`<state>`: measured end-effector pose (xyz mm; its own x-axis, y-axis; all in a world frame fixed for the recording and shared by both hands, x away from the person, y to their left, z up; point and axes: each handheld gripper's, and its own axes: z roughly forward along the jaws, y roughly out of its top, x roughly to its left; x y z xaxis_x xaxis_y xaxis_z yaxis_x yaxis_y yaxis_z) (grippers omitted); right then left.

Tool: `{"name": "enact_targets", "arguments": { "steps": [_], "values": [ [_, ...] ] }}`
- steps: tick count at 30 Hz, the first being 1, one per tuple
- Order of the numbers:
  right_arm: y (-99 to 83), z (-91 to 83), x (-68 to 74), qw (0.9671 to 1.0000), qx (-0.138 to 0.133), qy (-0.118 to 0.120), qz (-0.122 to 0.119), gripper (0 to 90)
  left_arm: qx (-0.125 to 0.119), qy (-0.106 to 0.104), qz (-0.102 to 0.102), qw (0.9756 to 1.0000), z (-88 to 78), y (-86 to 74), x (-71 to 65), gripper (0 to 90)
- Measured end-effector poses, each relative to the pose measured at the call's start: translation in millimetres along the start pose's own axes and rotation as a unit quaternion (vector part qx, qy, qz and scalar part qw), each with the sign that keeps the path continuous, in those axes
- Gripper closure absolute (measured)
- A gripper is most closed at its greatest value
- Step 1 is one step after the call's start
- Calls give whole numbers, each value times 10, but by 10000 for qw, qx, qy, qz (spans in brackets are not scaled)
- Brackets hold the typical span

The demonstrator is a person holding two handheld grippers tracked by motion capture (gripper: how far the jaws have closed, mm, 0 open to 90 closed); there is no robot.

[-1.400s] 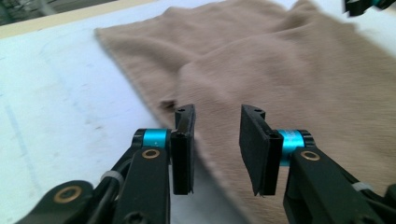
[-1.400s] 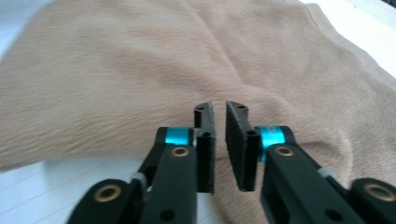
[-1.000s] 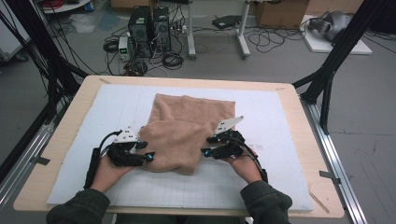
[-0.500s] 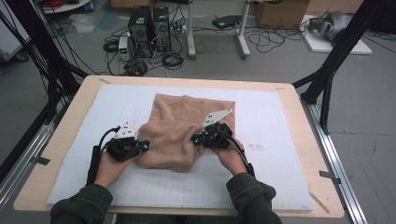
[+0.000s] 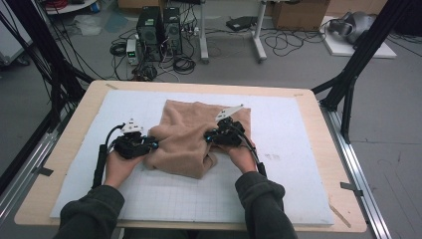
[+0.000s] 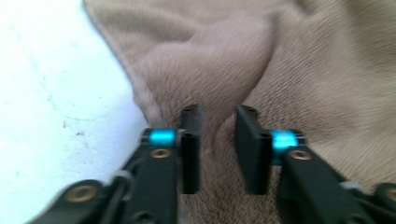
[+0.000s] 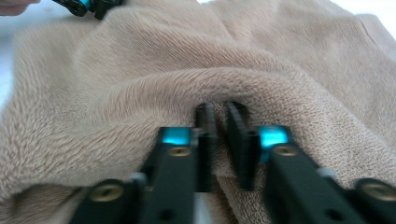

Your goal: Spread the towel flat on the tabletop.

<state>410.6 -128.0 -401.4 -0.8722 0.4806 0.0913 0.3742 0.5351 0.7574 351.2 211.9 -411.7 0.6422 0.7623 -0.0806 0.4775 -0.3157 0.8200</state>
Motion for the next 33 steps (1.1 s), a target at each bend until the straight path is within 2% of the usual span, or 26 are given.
{"name": "enact_targets", "arguments": {
  "steps": [3,8,11,13,15,17,18,20,22,24,29,33],
  "values": [
    [-28,-152,88,9999,-61,-36,-119,675,-126,-101,96,9998,-158,-4,-65,611],
    [-180,-369,256,9995,-112,-88,-285,654,-123,-255,335,9990,-287,-73,-182,526],
    [-305,-423,343,9994,-27,-25,-346,653,3,-500,504,9975,-267,-139,-252,511],
    [-379,-388,371,9994,41,35,-330,644,200,-622,626,9959,-195,-197,-288,526],
    [-431,-302,379,9994,172,84,-288,630,374,-712,611,9949,-92,-256,-293,529],
    [-458,-200,377,9992,247,171,-249,629,500,-750,627,9939,-25,-287,-294,569],
    [-467,-150,378,9992,275,227,-200,629,588,-783,683,9928,9,-295,-299,603],
    [-485,-68,368,9987,366,322,-142,651,626,-679,878,9918,52,-306,-333,679],
    [-503,-33,347,9983,333,467,-82,719,606,-632,864,9924,59,-298,-327,783],
    [-500,-42,357,9980,351,506,-160,810,597,-692,751,9930,57,-294,-302,856],
    [-488,-136,437,9969,376,583,-369,839,512,-589,773,9940,-13,-277,-313,893],
    [-526,-300,525,9970,228,646,-363,836,312,-554,622,9960,-74,-234,-282,894]
  ]
}}
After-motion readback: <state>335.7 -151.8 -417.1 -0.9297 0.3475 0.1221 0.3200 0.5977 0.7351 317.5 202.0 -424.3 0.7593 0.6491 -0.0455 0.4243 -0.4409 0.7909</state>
